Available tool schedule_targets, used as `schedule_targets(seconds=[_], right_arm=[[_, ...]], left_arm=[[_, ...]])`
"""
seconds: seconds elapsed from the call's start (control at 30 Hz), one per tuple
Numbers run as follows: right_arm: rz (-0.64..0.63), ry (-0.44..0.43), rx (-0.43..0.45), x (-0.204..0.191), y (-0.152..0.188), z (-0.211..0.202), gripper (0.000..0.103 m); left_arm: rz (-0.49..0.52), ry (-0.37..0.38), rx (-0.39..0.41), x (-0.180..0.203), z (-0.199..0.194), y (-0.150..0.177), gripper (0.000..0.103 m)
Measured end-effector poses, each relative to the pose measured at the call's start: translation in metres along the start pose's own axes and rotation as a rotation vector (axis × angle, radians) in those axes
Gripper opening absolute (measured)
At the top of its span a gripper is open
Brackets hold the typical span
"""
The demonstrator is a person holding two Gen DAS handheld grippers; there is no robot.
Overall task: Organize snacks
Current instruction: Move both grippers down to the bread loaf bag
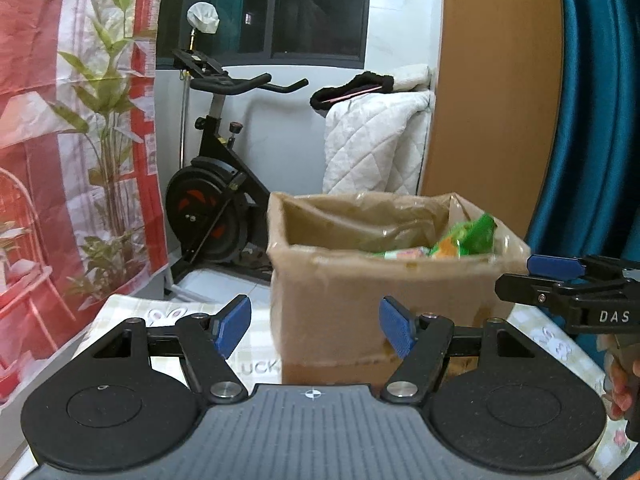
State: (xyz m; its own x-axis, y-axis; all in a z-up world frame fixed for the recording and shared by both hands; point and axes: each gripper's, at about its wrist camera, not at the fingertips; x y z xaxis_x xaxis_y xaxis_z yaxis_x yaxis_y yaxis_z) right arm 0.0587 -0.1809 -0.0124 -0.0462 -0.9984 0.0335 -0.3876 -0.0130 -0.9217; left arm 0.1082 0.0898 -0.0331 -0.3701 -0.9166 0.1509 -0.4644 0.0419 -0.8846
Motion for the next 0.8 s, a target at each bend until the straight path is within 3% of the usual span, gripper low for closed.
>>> schedule_targets(seconds=[0.23,0.4,0.6,0.8], right_arm=[[0.068,-0.036,-0.043,-0.021,0.032,-0.006,0.079],[0.124,-0.070,-0.114,-0.037,0.061,0.011,0.079],[0.140,-0.103,-0.193,-0.057,0.089,0.046,0.079],[0.065,-0.132,-0.289,-0.086,0.110,0.092,0.078]], left_arm=[[-0.034,-0.014,-0.065,-0.026,-0.018,0.020,0.073],[-0.057,-0.068,-0.113,-0.058,-0.019,0.032,0.073],[-0.087,-0.091,-0.162,-0.091,0.005,0.047,0.071],[-0.120,-0.040,-0.221,-0.105,0.048,0.066,0.067]])
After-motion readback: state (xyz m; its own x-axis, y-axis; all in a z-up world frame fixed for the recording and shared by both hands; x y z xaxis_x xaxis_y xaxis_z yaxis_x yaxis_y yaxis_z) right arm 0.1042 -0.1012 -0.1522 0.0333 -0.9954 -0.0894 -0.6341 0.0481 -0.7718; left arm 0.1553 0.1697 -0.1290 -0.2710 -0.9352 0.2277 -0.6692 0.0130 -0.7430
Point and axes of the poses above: each gripper's, at about its wrist camera, not at the fingertips, and z roughly the way its jaws point, x to its right, y to its underside, and after that the axes turned 8 degrees about -z, right-handed
